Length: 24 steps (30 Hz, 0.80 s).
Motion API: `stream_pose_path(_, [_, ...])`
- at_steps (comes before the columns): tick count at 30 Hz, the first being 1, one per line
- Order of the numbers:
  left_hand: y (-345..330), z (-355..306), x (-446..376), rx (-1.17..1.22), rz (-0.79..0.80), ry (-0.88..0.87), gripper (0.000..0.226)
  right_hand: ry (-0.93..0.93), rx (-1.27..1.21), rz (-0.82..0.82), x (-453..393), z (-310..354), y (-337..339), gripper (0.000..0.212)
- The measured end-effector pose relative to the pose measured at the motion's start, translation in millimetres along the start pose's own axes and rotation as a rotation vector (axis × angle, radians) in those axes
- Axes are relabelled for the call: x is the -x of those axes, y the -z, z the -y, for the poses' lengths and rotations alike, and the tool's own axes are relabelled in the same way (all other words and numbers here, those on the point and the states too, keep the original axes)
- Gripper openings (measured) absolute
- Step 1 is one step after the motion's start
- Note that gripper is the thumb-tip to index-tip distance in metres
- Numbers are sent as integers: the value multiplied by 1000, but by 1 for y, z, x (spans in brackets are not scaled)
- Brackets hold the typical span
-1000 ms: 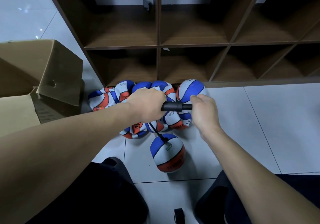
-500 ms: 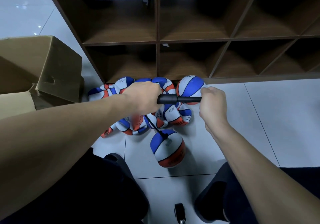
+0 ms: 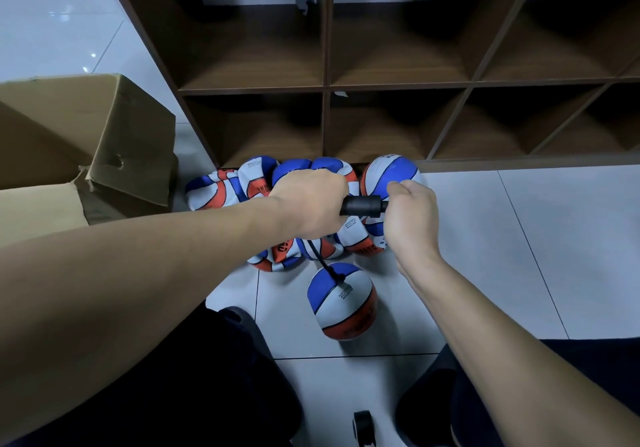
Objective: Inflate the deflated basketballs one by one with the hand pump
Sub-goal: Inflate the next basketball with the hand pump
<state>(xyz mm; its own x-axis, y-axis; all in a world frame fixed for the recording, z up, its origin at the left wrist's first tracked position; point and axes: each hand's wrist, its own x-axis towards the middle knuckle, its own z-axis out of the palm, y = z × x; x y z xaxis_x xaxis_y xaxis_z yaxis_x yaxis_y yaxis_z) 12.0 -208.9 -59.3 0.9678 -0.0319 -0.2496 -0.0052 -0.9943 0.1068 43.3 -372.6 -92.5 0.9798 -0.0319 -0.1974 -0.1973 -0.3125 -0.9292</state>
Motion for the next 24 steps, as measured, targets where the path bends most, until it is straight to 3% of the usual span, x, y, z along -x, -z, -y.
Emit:
stream_pose_path(4, [0, 0, -3, 7, -1, -24, 11, 18, 8, 30, 1, 0, -2, 39])
stream_pose_path(9, [0, 12, 0, 67, 23, -53, 22, 62, 97, 113, -4, 0, 6, 41])
stream_pose_path(16, [-16, 39, 3, 54, 65, 37, 24, -130, -47, 54, -30, -19, 52, 33])
stream_pose_path(19, [-15, 42, 4, 32, 68, 30, 23, -144, -70, 59, -33, -24, 60, 40])
stream_pose_path(24, [-17, 33, -1, -7, 49, 19, 21, -100, 2, -71, -22, -25, 41, 37])
